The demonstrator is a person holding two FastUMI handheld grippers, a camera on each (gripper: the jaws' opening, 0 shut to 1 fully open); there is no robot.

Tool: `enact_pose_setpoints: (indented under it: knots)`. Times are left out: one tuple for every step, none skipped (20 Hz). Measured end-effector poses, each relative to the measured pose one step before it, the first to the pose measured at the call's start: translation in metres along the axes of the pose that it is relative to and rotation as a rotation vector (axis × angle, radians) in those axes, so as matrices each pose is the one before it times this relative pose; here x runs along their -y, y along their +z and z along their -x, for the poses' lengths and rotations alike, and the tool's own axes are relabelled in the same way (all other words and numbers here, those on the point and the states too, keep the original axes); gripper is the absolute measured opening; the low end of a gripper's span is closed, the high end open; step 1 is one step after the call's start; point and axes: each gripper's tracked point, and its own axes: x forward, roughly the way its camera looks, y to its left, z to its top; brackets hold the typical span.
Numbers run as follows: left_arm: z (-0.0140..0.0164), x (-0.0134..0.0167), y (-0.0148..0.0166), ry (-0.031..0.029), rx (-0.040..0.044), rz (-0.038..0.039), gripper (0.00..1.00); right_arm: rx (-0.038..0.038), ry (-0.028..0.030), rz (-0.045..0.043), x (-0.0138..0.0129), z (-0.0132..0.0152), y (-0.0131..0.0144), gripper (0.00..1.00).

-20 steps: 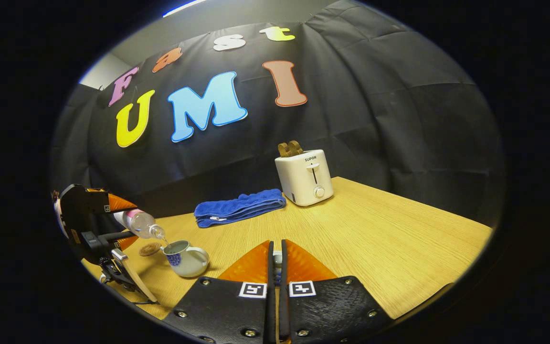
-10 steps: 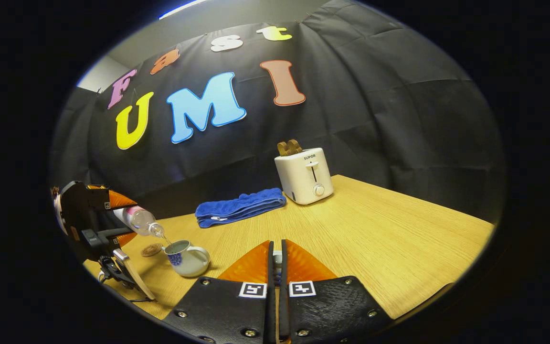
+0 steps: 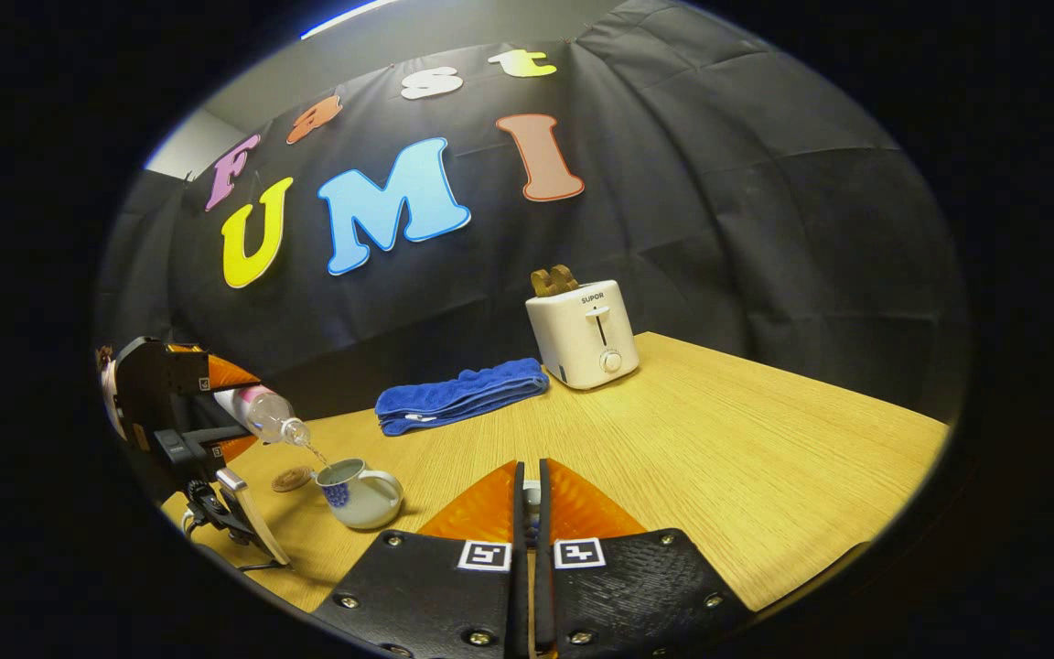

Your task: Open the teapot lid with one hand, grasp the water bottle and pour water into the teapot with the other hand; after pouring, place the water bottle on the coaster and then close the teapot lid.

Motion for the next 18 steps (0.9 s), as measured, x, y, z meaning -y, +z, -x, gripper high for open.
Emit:
enact_pose_setpoints:
  knots:
    - [-0.00111, -0.00162, -0.00055, 0.00341, -0.00157, -0.00734, 0.86, 0.00121, -0.00010, -0.00104, -0.00019, 0.00021, 0.00025, 0.03]
    - [-0.00001, -0.00148, -0.00110, 0.00257, -0.00219, -0.00778, 0.86, 0.00046, 0.00105, -0.00137, 0.00011, 0.00003, 0.00036, 0.03]
    - [0.00142, -0.00168, -0.00106, 0.00140, -0.00162, -0.00629, 0.86, 0.00106, 0.00143, -0.00094, 0.00008, 0.00038, -0.00035, 0.03]
    - [0.00039, -0.00164, -0.00103, 0.00148, -0.00264, -0.00665, 0.86, 0.00029, 0.00028, -0.00037, 0.00019, 0.00035, 0.00018, 0.03]
    - [0.00001, -0.00138, 0.00006, 0.00068, -0.00238, -0.00620, 0.86, 0.00103, 0.00017, -0.00099, -0.00009, 0.00048, 0.00040, 0.03]
    - [0.00071, -0.00067, -0.00164, 0.00042, -0.00198, -0.00698, 0.87, -0.00017, 0.00080, -0.00130, 0.00035, 0.00051, 0.00034, 0.03]
    - [-0.00005, -0.00101, 0.00018, 0.00014, -0.00209, -0.00707, 0.87, 0.00051, -0.00026, -0.00128, -0.00001, -0.00026, -0.00049, 0.03]
    - [-0.00017, -0.00157, -0.00110, 0.00022, -0.00223, -0.00693, 0.86, -0.00045, 0.00035, -0.00076, 0.00005, -0.00037, 0.00006, 0.03]
    - [-0.00007, -0.00096, -0.00047, 0.00058, -0.00222, -0.00493, 0.87, 0.00047, -0.00012, -0.00093, 0.00086, 0.00050, -0.00058, 0.03]
    - [0.00224, -0.00090, -0.00132, -0.00097, -0.00219, -0.00523, 0.86, 0.00012, -0.00033, -0.00090, 0.00019, -0.00019, 0.00046, 0.03]
    - [0.00036, -0.00059, -0.00064, 0.00026, -0.00300, -0.00637, 0.87, -0.00060, 0.00085, -0.00096, 0.00014, 0.00050, -0.00059, 0.03]
    - [0.00015, -0.00125, -0.00106, 0.00136, -0.00229, -0.00598, 0.86, -0.00037, 0.00086, -0.00064, -0.00024, 0.00012, 0.00030, 0.03]
    - [-0.00172, -0.00115, 0.00056, -0.00022, -0.00241, -0.00611, 0.86, -0.00061, 0.00083, 0.00007, -0.00009, 0.00052, -0.00050, 0.03]
    - [0.00026, -0.00187, -0.00208, 0.00029, -0.00252, -0.00685, 0.87, 0.00110, 0.00048, 0.00016, 0.00009, 0.00012, 0.00034, 0.03]
    - [0.00050, -0.00141, -0.00002, 0.00031, -0.00193, -0.00824, 0.87, 0.00057, 0.00015, -0.00012, -0.00017, -0.00007, -0.00024, 0.03]
    - [-0.00020, -0.00238, 0.00064, 0.00076, -0.00071, -0.00712, 0.87, 0.00028, 0.00145, -0.00128, -0.00034, 0.00004, 0.00127, 0.03]
    - [0.00003, -0.00196, -0.00056, 0.00242, -0.00070, -0.00628, 0.86, 0.00049, 0.00120, -0.00135, 0.00011, 0.00027, -0.00082, 0.03]
    - [-0.00106, -0.00215, -0.00058, 0.00180, -0.00087, -0.00572, 0.86, 0.00009, 0.00021, -0.00122, 0.00088, 0.00009, 0.00010, 0.03]
